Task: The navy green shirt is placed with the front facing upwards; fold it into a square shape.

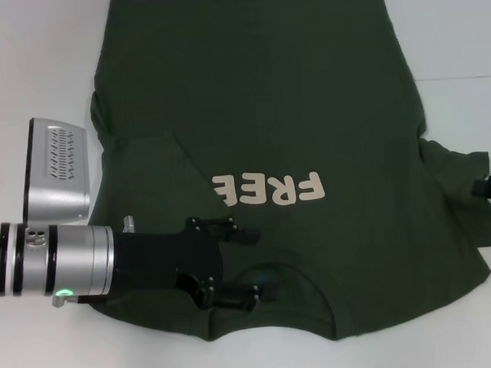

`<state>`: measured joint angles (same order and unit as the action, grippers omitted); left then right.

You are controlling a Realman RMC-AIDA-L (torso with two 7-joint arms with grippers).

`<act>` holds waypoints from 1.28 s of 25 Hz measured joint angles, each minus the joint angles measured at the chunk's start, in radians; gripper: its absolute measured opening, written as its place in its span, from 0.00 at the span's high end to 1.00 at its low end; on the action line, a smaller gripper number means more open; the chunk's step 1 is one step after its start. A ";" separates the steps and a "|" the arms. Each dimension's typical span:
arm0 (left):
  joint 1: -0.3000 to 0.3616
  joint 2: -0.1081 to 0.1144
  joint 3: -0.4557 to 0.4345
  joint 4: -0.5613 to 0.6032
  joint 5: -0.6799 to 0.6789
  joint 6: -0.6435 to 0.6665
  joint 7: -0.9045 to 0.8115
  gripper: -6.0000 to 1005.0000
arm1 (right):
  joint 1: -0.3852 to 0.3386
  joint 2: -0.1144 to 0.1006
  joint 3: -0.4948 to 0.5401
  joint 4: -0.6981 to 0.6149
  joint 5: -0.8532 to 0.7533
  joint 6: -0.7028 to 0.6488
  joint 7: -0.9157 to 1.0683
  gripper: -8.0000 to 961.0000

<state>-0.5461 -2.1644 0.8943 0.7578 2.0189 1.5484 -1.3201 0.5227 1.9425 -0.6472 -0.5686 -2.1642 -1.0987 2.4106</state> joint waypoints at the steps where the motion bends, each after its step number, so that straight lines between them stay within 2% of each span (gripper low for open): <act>1: 0.000 0.000 0.000 0.000 -0.001 0.000 0.000 0.17 | -0.002 -0.001 0.001 0.000 0.000 0.002 0.000 0.93; 6: 0.000 0.000 0.000 0.000 -0.006 -0.002 -0.001 0.17 | -0.011 -0.017 0.023 -0.002 -0.001 0.013 -0.009 0.98; 12: 0.000 -0.002 -0.003 -0.003 -0.015 -0.004 -0.008 0.17 | -0.016 -0.066 0.026 -0.006 -0.001 0.048 -0.012 0.98; 15: 0.002 -0.003 -0.003 -0.005 -0.029 -0.004 -0.009 0.17 | -0.007 -0.081 0.026 -0.014 -0.002 0.053 -0.021 0.98; 24: 0.004 -0.005 -0.005 -0.008 -0.050 -0.004 -0.020 0.18 | 0.035 -0.098 0.017 -0.030 -0.003 0.056 -0.037 0.98; 32: 0.005 -0.005 -0.015 -0.009 -0.052 -0.006 -0.022 0.18 | 0.070 -0.098 0.013 -0.039 -0.005 0.046 -0.047 0.98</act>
<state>-0.5414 -2.1690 0.8791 0.7492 1.9669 1.5427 -1.3417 0.5923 1.8440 -0.6344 -0.6080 -2.1690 -1.0527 2.3632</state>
